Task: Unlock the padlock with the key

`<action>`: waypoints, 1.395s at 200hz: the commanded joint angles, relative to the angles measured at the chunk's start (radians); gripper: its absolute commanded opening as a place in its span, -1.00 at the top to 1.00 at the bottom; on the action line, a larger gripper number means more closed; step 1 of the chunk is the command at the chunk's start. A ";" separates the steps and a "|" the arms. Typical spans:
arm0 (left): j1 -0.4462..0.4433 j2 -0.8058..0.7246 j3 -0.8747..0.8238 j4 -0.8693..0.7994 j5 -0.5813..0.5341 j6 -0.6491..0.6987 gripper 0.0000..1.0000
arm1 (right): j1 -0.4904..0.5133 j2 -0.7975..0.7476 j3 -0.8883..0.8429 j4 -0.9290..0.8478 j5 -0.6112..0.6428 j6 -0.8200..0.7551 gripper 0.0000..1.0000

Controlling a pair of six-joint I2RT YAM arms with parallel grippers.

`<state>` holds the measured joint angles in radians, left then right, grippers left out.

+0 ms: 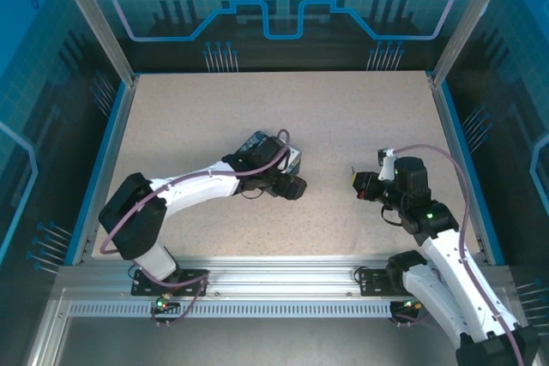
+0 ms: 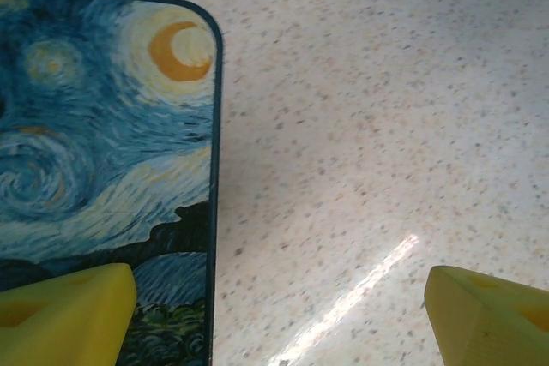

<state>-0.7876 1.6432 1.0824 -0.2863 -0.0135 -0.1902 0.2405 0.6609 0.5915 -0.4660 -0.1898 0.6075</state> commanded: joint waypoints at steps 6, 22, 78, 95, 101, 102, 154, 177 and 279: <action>-0.018 0.100 0.087 0.039 0.074 -0.023 -0.78 | -0.015 -0.023 0.036 -0.040 0.006 -0.012 1.00; -0.017 0.152 0.134 0.053 0.099 -0.022 -0.78 | -0.015 -0.027 0.036 -0.049 0.009 -0.014 1.00; -0.015 0.207 0.235 0.036 0.107 0.002 -0.78 | -0.017 -0.029 0.037 -0.064 0.007 -0.017 1.00; -0.014 0.161 0.219 0.031 0.094 0.010 -0.79 | -0.016 -0.024 0.035 -0.060 0.004 -0.018 1.00; -0.014 0.140 0.209 0.032 0.086 0.014 -0.79 | -0.017 -0.019 0.034 -0.055 0.000 -0.018 1.00; -0.014 0.134 0.207 0.032 0.084 0.015 -0.79 | -0.016 -0.019 0.033 -0.054 0.001 -0.018 1.00; 0.019 -0.142 0.031 0.058 0.029 0.008 -0.83 | 0.004 0.083 0.010 0.068 -0.081 0.013 1.00; 0.053 -0.273 -0.091 0.080 0.031 -0.030 -0.82 | 0.066 0.167 0.017 0.141 -0.078 0.020 1.00; 0.203 -0.408 -0.478 0.336 0.172 -0.249 -0.79 | 0.249 0.750 0.182 0.628 -0.210 0.082 1.00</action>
<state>-0.6022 1.2045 0.6342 -0.0731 0.0929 -0.3679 0.4786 1.3190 0.7357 -0.0277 -0.3241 0.6476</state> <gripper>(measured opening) 0.903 0.050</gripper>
